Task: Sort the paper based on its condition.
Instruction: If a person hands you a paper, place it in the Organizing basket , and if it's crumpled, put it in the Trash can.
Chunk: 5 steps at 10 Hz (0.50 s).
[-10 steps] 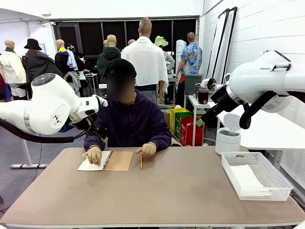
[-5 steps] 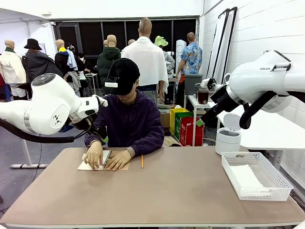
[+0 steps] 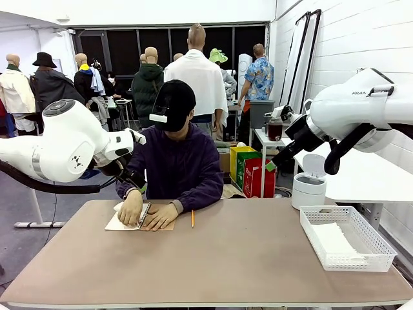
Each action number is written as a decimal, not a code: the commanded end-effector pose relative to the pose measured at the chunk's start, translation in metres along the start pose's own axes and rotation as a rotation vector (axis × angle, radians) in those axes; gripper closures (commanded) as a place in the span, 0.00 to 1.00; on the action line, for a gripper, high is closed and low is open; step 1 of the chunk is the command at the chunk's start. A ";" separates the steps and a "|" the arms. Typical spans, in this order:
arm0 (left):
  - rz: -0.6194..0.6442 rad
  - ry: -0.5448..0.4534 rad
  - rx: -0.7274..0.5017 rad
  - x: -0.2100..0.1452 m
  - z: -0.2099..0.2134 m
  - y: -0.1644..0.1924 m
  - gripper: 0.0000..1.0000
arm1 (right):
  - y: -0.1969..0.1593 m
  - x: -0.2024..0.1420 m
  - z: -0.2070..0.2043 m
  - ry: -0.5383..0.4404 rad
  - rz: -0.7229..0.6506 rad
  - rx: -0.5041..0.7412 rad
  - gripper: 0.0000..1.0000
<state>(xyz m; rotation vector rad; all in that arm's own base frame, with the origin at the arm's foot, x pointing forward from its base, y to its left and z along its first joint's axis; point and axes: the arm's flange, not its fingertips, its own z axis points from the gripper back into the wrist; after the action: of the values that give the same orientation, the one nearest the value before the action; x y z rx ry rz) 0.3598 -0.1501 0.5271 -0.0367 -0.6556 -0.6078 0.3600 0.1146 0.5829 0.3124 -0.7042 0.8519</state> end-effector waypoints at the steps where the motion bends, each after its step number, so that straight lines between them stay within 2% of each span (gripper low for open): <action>1: 0.005 0.004 -0.006 0.000 0.000 0.001 0.00 | -0.002 -0.001 -0.001 0.003 -0.003 -0.001 0.00; 5: 0.005 0.004 -0.006 0.000 0.000 0.001 0.00 | -0.002 -0.001 -0.001 0.003 -0.003 -0.001 0.00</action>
<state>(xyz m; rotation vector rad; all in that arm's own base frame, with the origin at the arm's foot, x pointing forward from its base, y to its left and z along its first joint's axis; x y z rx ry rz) 0.3598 -0.1501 0.5271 -0.0367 -0.6556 -0.6078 0.3600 0.1146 0.5829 0.3124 -0.7042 0.8519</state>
